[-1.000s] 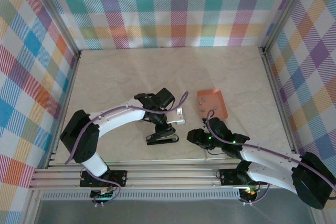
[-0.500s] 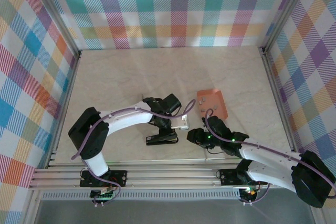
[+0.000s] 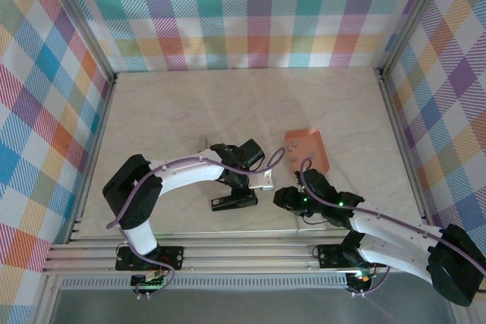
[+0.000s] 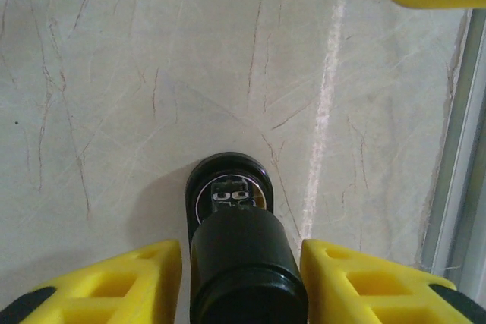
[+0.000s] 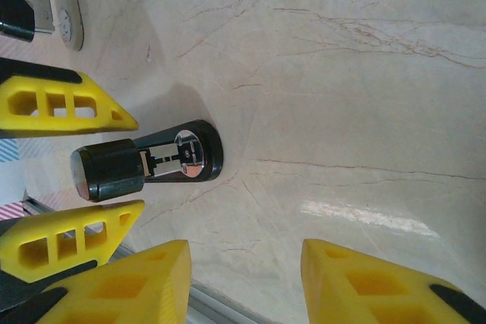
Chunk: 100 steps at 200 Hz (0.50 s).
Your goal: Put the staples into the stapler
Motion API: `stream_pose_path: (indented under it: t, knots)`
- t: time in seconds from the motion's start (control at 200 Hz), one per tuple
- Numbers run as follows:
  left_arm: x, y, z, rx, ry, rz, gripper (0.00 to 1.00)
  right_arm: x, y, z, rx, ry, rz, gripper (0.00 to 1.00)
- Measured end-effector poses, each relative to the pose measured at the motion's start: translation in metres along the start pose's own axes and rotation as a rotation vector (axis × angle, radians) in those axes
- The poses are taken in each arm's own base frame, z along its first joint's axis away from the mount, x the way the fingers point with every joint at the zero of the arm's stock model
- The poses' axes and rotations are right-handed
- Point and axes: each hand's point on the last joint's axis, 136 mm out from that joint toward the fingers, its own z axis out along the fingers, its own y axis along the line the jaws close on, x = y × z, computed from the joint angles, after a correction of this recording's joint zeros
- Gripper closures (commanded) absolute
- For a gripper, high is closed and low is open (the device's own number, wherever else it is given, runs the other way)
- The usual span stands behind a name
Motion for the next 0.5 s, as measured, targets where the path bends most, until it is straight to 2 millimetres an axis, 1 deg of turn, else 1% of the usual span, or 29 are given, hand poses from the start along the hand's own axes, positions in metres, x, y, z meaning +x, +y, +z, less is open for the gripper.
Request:
stream_pose_path:
  t: [0.005, 0.01, 0.015, 0.025, 0.035, 0.155, 0.38, 0.5]
  knots:
    - [0.000, 0.000, 0.000, 0.000, 0.000, -0.001, 0.24, 0.000, 0.000, 0.000, 0.000, 0.000, 0.000, 0.57]
    - [0.000, 0.000, 0.000, 0.000, 0.000, -0.001, 0.13, 0.000, 0.000, 0.000, 0.000, 0.000, 0.000, 0.58]
    - [0.000, 0.000, 0.000, 0.000, 0.000, -0.002, 0.07, 0.000, 0.000, 0.000, 0.001, 0.000, 0.000, 0.58]
    - [0.000, 0.000, -0.001, -0.001, -0.002, 0.004, 0.01, 0.000, 0.000, 0.000, 0.001, 0.001, 0.000, 0.58]
    - [0.000, 0.000, -0.001, -0.002, -0.002, 0.004, 0.00, 0.000, -0.001, 0.000, 0.002, 0.001, 0.000, 0.58]
    - [-0.001, -0.001, -0.014, -0.028, -0.028, 0.004, 0.00, 0.000, -0.001, 0.000, 0.015, 0.008, -0.010, 0.58]
    - [-0.009, -0.005, -0.059, -0.120, -0.158, 0.000, 0.00, -0.004, 0.007, 0.001, 0.023, 0.012, -0.027, 0.54]
    - [-0.004, -0.006, -0.079, -0.157, -0.243, -0.074, 0.00, -0.007, 0.015, 0.005, 0.024, 0.026, -0.052, 0.51]
